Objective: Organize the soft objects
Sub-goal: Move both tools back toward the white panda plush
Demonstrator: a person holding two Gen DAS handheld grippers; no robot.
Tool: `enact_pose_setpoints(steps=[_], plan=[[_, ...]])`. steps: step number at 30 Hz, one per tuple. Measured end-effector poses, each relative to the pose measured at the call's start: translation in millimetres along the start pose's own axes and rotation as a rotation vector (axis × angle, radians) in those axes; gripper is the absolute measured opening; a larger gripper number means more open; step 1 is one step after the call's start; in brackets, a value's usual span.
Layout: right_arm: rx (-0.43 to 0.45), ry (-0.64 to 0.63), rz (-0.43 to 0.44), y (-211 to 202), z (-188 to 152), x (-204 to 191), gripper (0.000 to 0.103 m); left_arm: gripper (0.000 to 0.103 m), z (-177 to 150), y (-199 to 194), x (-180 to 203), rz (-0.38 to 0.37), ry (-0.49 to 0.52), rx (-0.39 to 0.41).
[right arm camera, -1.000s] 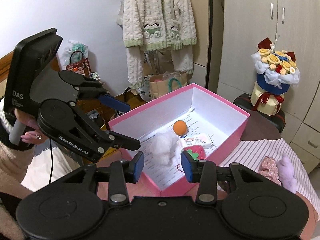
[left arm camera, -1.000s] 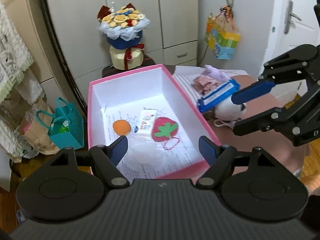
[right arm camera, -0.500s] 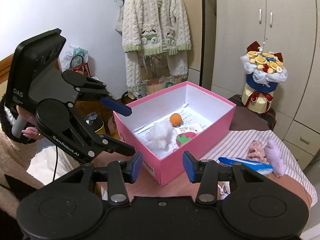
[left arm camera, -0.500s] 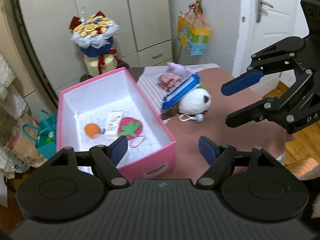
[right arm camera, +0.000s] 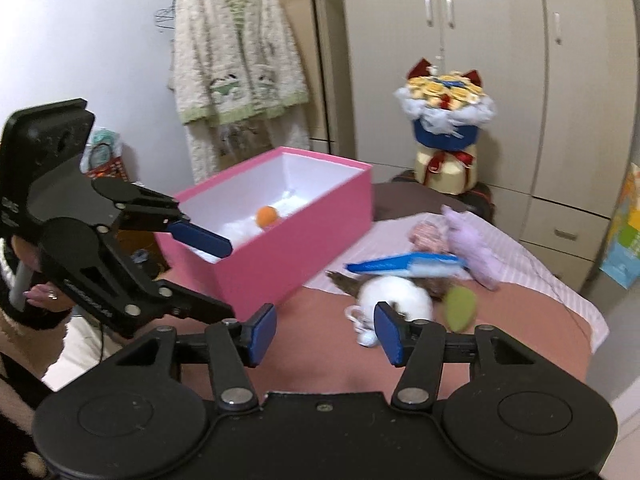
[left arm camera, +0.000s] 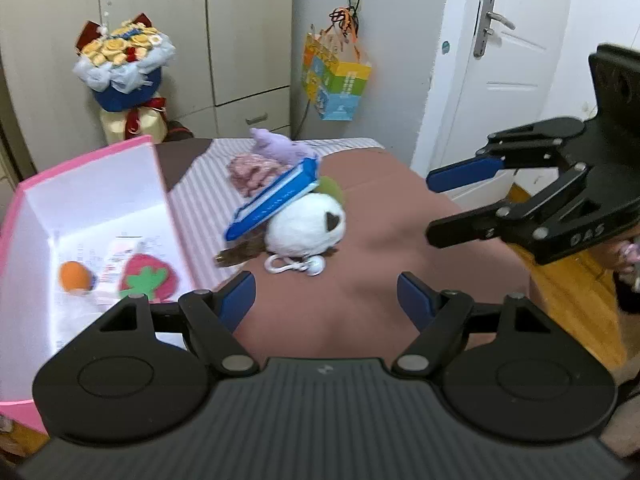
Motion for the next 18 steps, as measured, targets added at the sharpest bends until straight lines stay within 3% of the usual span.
enact_pose_setpoints(steps=[7,18], plan=[[-0.029,0.0,-0.028,25.8,-28.2,23.5,0.062,0.077,2.0,38.6,-2.1,-0.03,-0.069,0.036],[-0.014,-0.085,-0.02,93.1,-50.8,29.6,0.065,0.078,4.6,88.8,-32.9,0.047,-0.193,0.139]])
Point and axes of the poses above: each gripper's, at about its wrist camera, not at the fingertips, and y roughly the way its jaws point, x to its right, z to its top, the point moved 7 cm from there along y, roughly the way its jaws point, and after that the axes turned 14 degrees about -z, right-handed, at the moved point
